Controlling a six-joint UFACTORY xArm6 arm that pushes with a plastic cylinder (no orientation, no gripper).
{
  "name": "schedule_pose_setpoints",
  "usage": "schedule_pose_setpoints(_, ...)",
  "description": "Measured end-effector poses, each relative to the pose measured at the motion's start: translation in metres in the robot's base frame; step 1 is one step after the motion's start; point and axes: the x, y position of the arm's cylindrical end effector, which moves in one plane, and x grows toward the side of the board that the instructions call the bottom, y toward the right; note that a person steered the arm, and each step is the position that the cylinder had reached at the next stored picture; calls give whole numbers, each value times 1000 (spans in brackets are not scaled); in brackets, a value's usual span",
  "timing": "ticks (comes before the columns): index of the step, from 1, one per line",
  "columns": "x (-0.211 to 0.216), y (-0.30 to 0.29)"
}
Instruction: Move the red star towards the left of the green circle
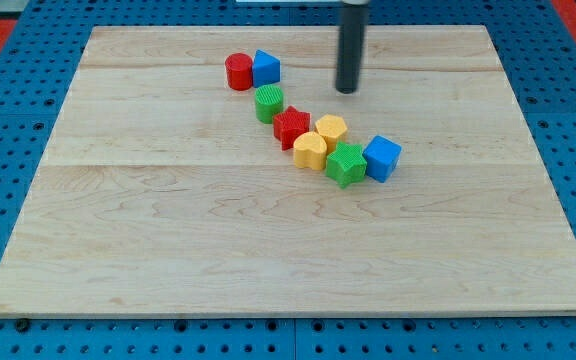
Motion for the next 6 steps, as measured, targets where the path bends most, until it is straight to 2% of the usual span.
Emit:
schedule_pose_setpoints(1, 22, 5)
schedule_pose_setpoints(4, 93, -108)
schedule_pose_setpoints(6, 94, -165)
